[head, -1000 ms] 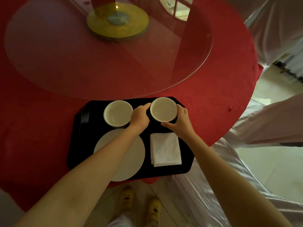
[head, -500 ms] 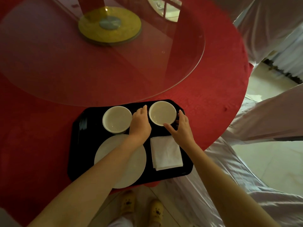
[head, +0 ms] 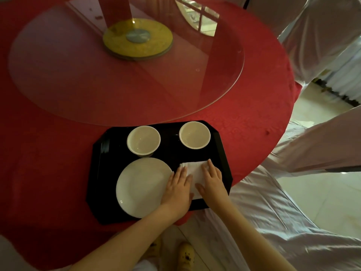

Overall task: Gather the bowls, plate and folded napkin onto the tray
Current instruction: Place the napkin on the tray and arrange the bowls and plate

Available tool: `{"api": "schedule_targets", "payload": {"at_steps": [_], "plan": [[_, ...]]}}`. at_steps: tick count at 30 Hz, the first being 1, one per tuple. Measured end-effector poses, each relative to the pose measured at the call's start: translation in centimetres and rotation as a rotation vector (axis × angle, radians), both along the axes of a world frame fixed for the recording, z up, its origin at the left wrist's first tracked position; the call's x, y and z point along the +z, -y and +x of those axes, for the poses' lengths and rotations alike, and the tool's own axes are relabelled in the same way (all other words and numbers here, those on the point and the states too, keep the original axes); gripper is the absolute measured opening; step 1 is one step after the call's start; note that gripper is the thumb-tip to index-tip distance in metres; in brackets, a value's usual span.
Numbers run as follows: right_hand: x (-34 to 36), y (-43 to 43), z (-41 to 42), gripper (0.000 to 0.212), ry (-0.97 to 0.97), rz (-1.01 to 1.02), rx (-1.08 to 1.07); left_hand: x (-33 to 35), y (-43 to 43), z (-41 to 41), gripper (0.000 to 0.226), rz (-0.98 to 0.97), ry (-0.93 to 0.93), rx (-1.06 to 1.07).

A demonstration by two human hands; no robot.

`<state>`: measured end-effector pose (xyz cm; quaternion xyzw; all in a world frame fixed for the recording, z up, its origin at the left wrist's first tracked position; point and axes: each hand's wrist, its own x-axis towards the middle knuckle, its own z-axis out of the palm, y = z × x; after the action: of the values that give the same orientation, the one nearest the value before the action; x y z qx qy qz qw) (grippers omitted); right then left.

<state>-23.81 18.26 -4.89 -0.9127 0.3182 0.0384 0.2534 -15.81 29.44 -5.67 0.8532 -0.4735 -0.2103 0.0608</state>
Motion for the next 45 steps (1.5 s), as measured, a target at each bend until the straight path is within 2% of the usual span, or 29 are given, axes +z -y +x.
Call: {"api": "schedule_targets", "payload": {"at_steps": [6, 10, 13, 16, 19, 22, 27, 31, 38, 45], "plan": [[-0.5, -1.1, -0.9, 0.068, -0.010, 0.008, 0.032, -0.2, -1.0, -0.5, 0.061, 0.025, 0.015, -0.012], [0.2, -1.0, -1.0, 0.070, 0.010, 0.013, 0.027, 0.6, -1.6, -0.5, 0.058, -0.081, -0.039, 0.059], [1.0, -1.4, -0.6, 0.065, 0.049, -0.037, 0.066, 1.6, -3.6, 0.0, 0.058, -0.257, -0.073, 0.220], [1.7, -2.6, 1.0, 0.058, 0.086, -0.024, 0.157, 2.5, -7.6, 1.9, 0.056, -0.357, -0.073, 0.494], [2.1, -4.0, 3.1, 0.056, 0.081, -0.011, 0.236, 3.0, -11.8, 4.2, 0.054, -0.352, -0.067, 0.713], [2.0, -5.1, 4.7, 0.056, 0.022, -0.041, 0.269, 3.1, -13.9, 5.9, 0.058, -0.261, -0.109, 0.803], [2.0, -5.9, 6.0, 0.054, -0.086, -0.109, 0.273, 2.9, -13.6, 7.0, 0.056, -0.237, -0.259, 0.783], [2.0, -6.5, 6.3, 0.048, -0.100, -0.126, 0.274, 2.6, -13.4, 7.5, 0.048, -0.286, -0.264, 0.810], [1.7, -8.0, 6.5, 0.042, -0.053, -0.075, 0.254, 1.8, -14.9, 8.6, 0.050, -0.300, -0.259, 0.794], [2.7, -7.6, 8.4, 0.056, -0.019, 0.051, 0.165, 3.2, -13.6, 11.3, 0.056, -0.316, -0.168, 0.739]]}}
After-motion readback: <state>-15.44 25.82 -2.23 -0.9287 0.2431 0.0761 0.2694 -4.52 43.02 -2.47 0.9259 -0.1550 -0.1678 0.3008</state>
